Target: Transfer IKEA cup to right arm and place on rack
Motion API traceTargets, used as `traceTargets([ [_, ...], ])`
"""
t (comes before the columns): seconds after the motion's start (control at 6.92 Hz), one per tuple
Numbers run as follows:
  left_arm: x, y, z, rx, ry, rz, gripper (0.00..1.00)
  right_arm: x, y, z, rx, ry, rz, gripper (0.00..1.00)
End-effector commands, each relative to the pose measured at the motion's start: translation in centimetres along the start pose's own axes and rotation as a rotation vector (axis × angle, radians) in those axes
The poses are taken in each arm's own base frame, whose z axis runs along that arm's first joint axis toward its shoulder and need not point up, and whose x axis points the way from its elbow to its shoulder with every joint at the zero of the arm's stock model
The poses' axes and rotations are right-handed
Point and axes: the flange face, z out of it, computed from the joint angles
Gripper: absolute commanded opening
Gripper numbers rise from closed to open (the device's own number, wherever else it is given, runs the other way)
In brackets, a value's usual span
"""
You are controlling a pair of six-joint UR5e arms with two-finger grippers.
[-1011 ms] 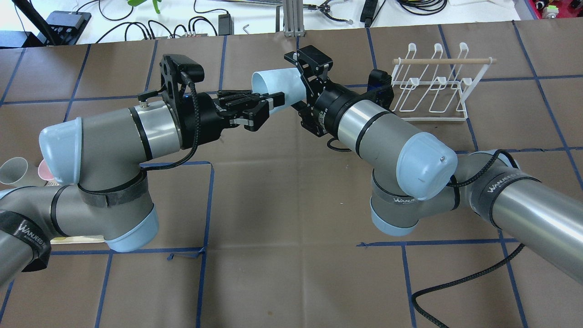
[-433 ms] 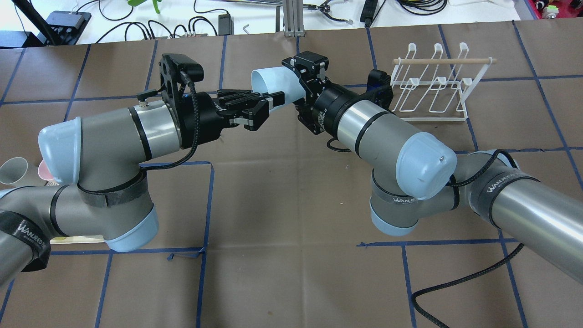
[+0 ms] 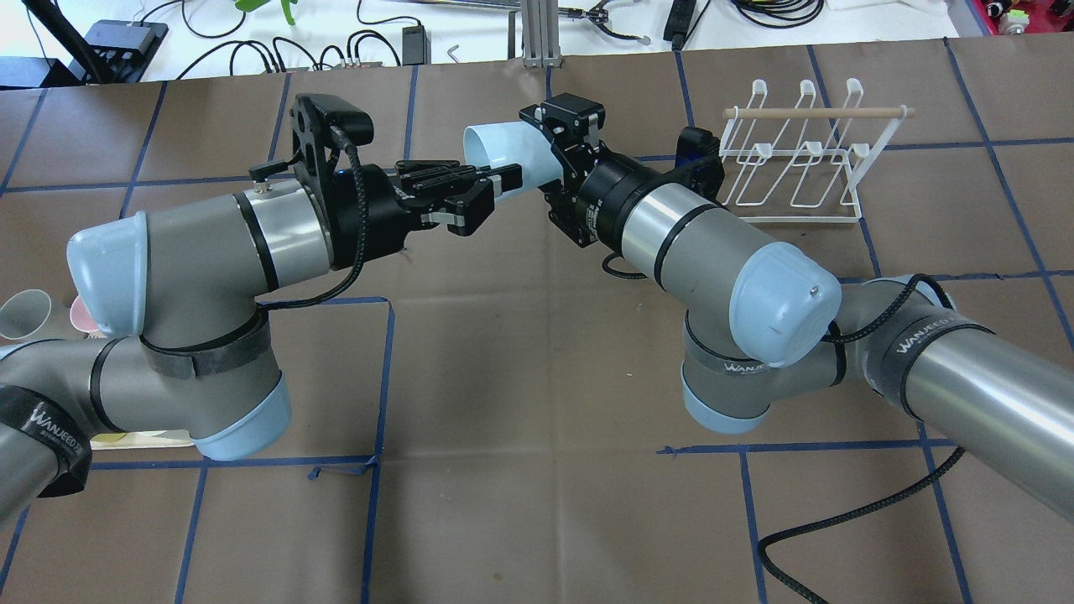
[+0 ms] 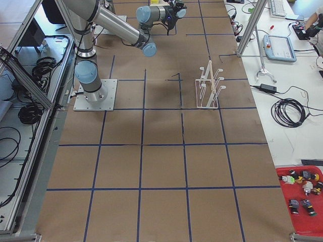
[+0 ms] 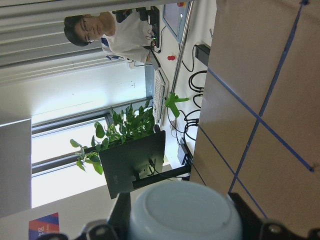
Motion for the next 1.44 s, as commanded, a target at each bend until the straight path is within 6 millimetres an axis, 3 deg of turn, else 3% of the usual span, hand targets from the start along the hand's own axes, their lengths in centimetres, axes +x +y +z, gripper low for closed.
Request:
traceTargets([
  [0.0, -0.4, -0.1, -0.1, 0.003, -0.035, -0.057, 0.99, -0.1, 0.0, 0.0, 0.0, -0.002, -0.002, 0.4],
  [0.29, -1.2, 0.0, -0.7, 0.01, -0.054, -0.07, 0.99, -0.3, -0.2, 0.2, 0.005, -0.004, -0.004, 0.34],
  [0.72, -4.0, -1.1, -6.1, 0.063, -0.169, -0.142, 0.99, -0.9, -2.0, 0.1, 0.066, -0.021, -0.002, 0.31],
  [0.87, -4.6, -1.8, -7.7, 0.034, -0.246, -0.216, 0.99, -2.4, -4.0, 0.0, 0.16, -0.054, -0.041, 0.31],
  [1.01, -6.1, -1.9, -8.9, -0.034, -0.435, -0.285, 0.99, -3.2, -6.1, -0.3, 0.199, -0.059, -0.134, 0.31],
  [1.16, -8.3, -2.7, -9.5, -0.141, -0.621, -0.354, 0.99, -3.7, -8.1, -0.7, 0.245, -0.053, -0.262, 0.31],
  [1.3, -8.7, -3.7, -9.9, -0.246, -0.694, -0.416, 0.99, -3.9, -10.0, -1.0, 0.301, -0.018, -0.452, 0.26],
])
